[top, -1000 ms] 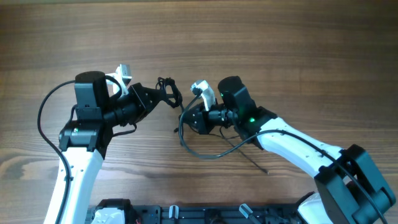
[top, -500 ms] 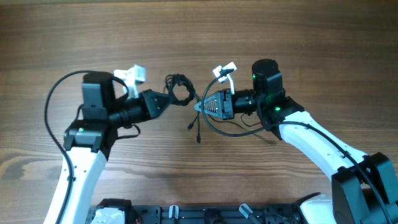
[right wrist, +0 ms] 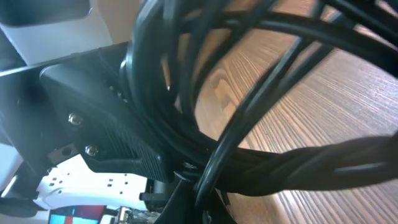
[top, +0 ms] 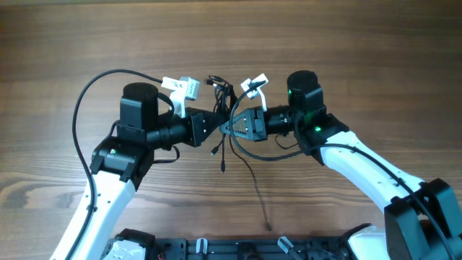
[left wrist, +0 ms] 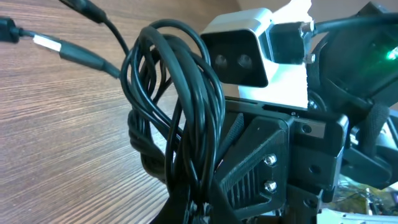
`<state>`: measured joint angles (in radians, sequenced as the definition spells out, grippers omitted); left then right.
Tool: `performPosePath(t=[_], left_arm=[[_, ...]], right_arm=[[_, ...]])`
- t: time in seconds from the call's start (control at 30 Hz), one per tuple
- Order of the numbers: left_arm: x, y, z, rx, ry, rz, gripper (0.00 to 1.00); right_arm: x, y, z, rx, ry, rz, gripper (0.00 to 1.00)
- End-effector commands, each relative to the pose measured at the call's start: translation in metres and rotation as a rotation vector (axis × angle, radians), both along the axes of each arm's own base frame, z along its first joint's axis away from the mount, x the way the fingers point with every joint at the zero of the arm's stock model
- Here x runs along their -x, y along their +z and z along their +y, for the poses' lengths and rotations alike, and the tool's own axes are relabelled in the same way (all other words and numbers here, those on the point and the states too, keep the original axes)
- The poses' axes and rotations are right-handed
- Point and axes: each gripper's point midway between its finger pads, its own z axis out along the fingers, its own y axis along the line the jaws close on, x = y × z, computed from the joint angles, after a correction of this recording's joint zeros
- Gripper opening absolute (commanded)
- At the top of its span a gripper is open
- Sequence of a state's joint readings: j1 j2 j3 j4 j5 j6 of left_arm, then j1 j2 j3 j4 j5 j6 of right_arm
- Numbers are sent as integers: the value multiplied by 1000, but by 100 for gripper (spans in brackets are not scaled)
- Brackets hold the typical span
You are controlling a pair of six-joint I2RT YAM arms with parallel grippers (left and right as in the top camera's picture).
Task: Untangle cables
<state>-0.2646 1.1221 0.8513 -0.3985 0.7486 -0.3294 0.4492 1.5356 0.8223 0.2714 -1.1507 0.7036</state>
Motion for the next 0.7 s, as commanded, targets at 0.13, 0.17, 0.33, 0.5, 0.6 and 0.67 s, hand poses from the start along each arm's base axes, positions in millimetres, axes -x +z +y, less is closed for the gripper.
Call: performPosePath(t=[0.13,0.17,0.33,0.5,0.6,0.67], left_arm=[[36,7,-21,44,-209,-8,4],[35,7,-20,40,-205,-9,4],[35,6,-20,39,-203,-9,4],[33,1,-21,34,-205,9,4],[32,-3,-22,33,-210,26,4],[32,-5,-24,33,-215,30,4]], right_arm=[[-44,1,-27,31,-196,-43,4],[-45,2,-31,26,-197,-40,4],[-43,4,-31,15,-187,1,4],[-43,13,-29,-20,-194,97,4],[-47,20,-29,-40,-209,93,4],[-54,20,-29,-37,-248,79,4]])
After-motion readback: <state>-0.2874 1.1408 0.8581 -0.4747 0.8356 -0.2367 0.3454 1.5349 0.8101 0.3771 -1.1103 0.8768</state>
